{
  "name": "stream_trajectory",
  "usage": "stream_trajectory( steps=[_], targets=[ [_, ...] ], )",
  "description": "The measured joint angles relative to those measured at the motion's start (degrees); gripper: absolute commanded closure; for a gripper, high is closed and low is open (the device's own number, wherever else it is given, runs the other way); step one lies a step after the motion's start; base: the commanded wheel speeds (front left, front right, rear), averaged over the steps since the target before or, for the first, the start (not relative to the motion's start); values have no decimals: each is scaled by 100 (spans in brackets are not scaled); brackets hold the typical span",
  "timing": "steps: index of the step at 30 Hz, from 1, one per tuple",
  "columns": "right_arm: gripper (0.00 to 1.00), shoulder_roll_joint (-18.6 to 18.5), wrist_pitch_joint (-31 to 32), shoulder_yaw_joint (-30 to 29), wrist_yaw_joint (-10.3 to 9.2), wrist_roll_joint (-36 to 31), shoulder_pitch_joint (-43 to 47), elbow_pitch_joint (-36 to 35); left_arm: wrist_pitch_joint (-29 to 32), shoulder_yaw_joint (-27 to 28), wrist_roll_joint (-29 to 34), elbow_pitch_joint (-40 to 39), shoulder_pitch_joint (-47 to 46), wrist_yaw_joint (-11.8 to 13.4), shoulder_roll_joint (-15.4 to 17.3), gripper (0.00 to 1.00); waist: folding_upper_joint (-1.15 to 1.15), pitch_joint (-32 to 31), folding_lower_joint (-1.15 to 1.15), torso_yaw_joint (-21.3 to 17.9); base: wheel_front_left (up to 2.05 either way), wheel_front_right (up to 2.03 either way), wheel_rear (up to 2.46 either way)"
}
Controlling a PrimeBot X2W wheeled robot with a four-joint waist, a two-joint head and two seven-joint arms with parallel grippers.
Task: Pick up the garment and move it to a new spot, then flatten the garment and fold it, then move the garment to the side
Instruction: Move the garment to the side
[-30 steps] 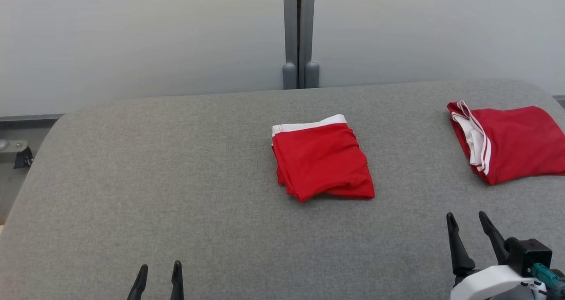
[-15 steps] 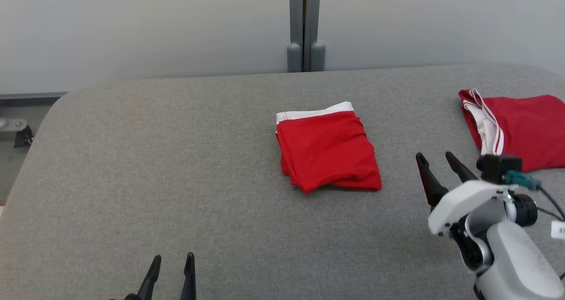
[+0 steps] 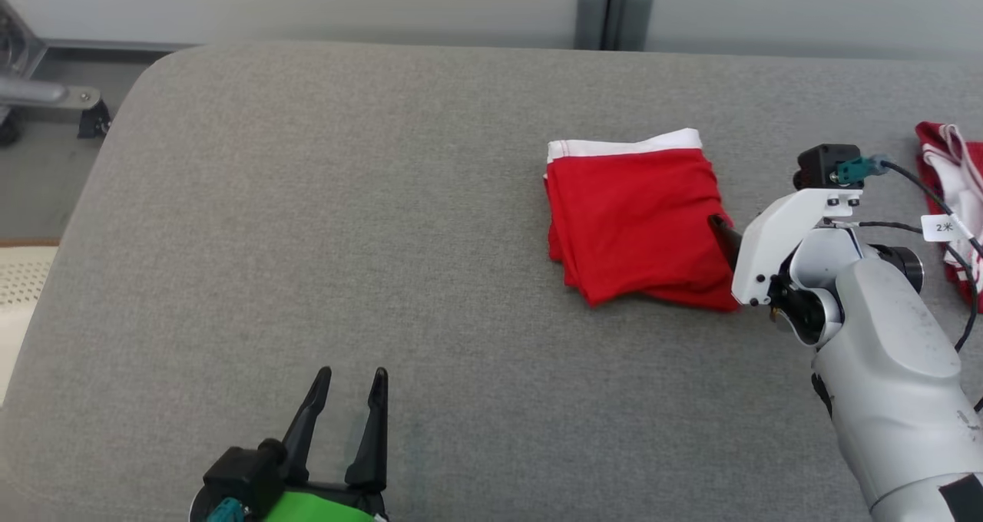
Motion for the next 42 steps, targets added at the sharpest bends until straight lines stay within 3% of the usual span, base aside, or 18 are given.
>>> stream_trajectory(
  steps=[12,13,14,21,29,32,37,42],
  targets=[
    [0,158,-428,-565,4,-620,-555,1267,0,89,13,-99,-122,21,0,0,0,457,0,366,0,0,0],
    [80,172,-466,-613,5,-619,-603,1346,0,88,13,-100,-143,21,0,0,0,468,0,352,0,0,0],
    [100,202,-546,-667,5,-606,-650,1421,0,91,13,-104,-159,21,0,0,0,475,0,329,0,0,0],
    [100,256,-933,-480,5,-532,-984,1534,-1,241,35,-153,-145,23,0,0,0,468,0,-39,0,0,0],
    [100,-167,-835,-81,5,-211,-1436,1159,0,377,203,-214,-102,21,-1,0,0,505,0,-860,0,0,0],
    [100,-501,-784,-30,4,-130,-1574,1010,0,282,321,-207,-198,5,-2,0,0,547,0,-1240,0,0,0],
    [100,-765,-777,-196,3,-97,-1811,928,-1,74,375,-164,-443,-1,-4,0,0,680,0,-1700,0,0,0],
    [100,-903,-768,-475,4,-253,-2072,1004,-1,-98,383,-120,-557,-3,8,0,0,962,0,-1880,0,0,0]
  ],
)
